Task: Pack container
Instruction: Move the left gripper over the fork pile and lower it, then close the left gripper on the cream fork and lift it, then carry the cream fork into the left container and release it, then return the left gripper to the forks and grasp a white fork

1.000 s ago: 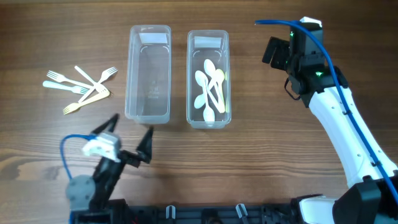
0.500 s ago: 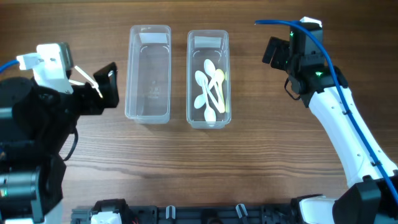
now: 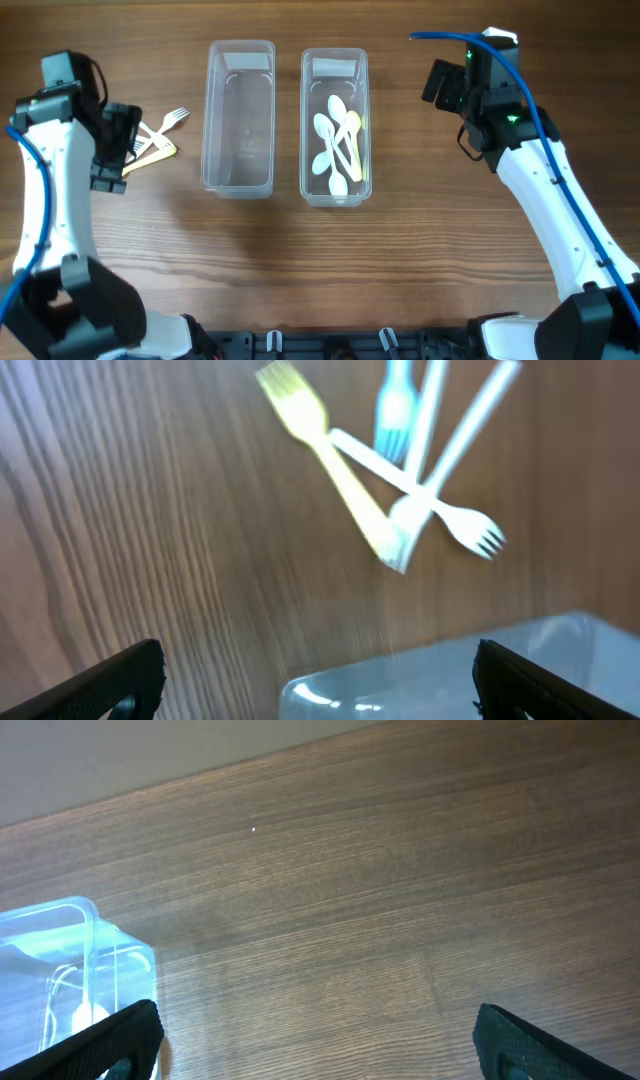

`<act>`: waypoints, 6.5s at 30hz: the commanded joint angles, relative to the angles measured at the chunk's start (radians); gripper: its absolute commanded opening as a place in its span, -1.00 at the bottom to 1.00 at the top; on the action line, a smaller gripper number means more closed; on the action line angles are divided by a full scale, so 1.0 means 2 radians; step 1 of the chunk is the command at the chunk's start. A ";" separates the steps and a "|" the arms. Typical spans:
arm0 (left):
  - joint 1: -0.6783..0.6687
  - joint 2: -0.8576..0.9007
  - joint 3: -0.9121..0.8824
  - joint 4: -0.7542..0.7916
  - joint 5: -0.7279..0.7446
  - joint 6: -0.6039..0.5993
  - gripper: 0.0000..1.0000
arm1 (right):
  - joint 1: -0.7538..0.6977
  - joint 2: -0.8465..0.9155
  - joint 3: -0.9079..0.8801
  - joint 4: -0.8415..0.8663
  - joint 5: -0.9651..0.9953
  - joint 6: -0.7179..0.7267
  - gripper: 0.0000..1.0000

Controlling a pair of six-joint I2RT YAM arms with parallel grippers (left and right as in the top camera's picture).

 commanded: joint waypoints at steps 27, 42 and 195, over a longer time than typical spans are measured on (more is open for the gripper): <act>0.037 0.134 -0.173 0.314 -0.056 -0.152 0.41 | -0.002 0.001 0.003 0.000 0.009 0.001 1.00; 0.063 0.158 -0.173 0.330 -0.044 -0.152 0.18 | -0.002 0.001 0.003 0.000 0.009 0.001 0.99; 0.038 0.232 -0.055 0.433 -0.054 0.125 0.33 | -0.002 0.001 0.003 0.000 0.009 0.001 0.99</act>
